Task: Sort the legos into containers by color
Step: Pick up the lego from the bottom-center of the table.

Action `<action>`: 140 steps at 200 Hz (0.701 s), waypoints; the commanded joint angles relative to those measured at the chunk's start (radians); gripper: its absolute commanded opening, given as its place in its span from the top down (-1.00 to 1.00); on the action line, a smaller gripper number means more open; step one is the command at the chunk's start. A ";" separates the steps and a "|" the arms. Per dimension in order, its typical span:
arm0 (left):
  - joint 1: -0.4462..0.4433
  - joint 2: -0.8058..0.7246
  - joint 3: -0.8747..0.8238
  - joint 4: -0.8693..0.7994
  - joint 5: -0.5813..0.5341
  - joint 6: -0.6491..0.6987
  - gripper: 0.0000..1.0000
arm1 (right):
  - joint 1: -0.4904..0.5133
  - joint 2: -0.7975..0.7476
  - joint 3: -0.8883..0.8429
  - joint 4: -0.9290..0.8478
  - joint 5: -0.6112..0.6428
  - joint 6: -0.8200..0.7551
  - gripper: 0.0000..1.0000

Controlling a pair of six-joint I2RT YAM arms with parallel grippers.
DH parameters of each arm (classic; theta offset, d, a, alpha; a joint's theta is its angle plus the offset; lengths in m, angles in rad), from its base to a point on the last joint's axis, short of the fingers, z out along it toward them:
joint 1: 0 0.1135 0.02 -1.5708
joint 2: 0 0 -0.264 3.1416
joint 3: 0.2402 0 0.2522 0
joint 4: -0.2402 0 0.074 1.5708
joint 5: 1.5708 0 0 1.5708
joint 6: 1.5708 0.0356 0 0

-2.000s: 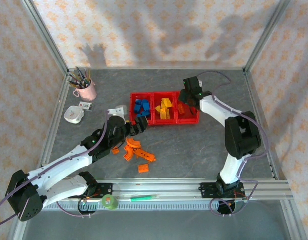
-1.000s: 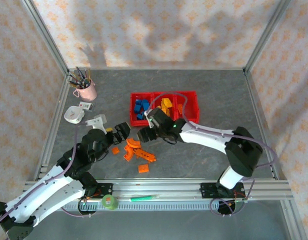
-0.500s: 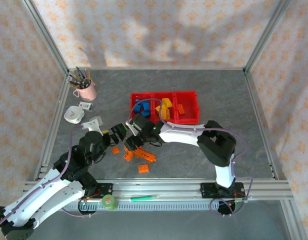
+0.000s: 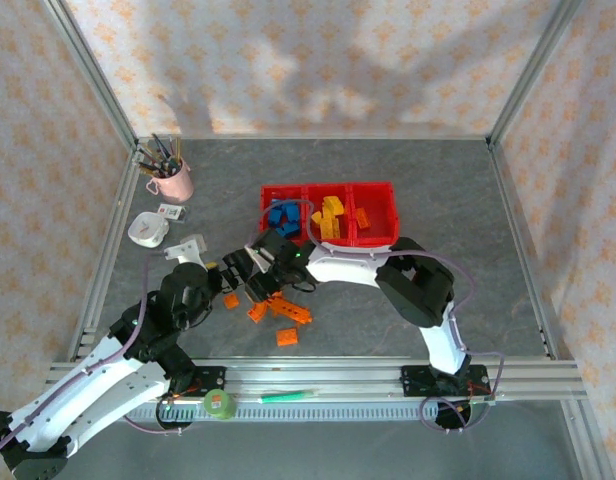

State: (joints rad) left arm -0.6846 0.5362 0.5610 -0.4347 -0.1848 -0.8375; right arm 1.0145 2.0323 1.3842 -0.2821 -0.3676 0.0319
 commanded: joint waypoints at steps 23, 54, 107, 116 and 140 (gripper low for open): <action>0.007 -0.004 -0.008 0.003 -0.019 0.004 -0.98 | 0.003 0.029 0.036 -0.025 0.004 -0.003 -0.27; 0.007 -0.004 -0.013 0.009 -0.018 0.003 -0.98 | 0.003 0.032 0.030 -0.022 0.013 0.002 -0.15; 0.007 -0.005 -0.015 0.014 -0.015 0.006 -0.98 | 0.003 0.016 0.023 -0.013 0.020 0.014 0.07; 0.007 -0.005 -0.013 0.014 -0.015 0.006 -0.99 | 0.002 0.012 0.023 -0.014 0.021 0.013 0.08; 0.007 -0.009 -0.013 0.010 -0.017 0.008 -0.98 | -0.002 -0.004 0.020 -0.014 0.019 0.020 0.10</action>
State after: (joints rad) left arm -0.6846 0.5362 0.5541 -0.4339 -0.1852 -0.8371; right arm 1.0149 2.0563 1.3945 -0.2802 -0.3744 0.0433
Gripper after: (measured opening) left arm 0.992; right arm 0.452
